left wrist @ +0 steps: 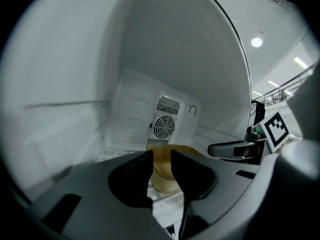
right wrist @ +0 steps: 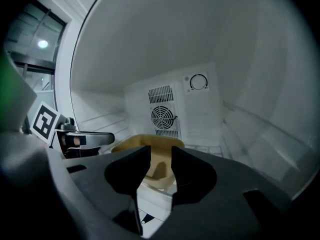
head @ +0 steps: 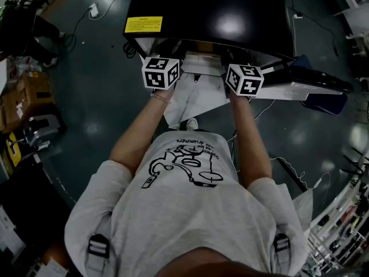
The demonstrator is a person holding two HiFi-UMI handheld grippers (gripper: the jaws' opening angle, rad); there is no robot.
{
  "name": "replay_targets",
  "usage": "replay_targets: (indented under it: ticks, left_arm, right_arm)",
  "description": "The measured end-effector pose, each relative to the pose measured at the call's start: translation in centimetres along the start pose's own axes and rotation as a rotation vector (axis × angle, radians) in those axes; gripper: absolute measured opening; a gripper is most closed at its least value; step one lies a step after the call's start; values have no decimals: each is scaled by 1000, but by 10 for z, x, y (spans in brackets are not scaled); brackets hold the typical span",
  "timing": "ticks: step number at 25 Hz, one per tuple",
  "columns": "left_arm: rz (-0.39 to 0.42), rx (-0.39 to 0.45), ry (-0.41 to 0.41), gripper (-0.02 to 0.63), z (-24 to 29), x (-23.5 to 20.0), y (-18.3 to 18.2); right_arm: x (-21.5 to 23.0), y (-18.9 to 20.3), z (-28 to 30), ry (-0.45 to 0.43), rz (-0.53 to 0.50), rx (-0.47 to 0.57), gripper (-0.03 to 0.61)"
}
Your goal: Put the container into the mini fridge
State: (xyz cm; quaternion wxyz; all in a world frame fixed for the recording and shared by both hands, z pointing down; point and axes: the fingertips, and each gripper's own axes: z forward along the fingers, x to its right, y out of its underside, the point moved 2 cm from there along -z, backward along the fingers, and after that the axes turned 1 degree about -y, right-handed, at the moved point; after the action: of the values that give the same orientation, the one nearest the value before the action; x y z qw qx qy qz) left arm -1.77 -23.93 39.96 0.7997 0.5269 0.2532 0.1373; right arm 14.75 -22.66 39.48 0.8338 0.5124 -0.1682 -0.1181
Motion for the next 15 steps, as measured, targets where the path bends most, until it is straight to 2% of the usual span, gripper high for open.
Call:
replay_targets:
  ticks: [15]
  left_arm:
    - [78, 107, 134, 107, -57, 46, -38]
  right_arm:
    - [-54, -35, -56, -128, -68, 113, 135]
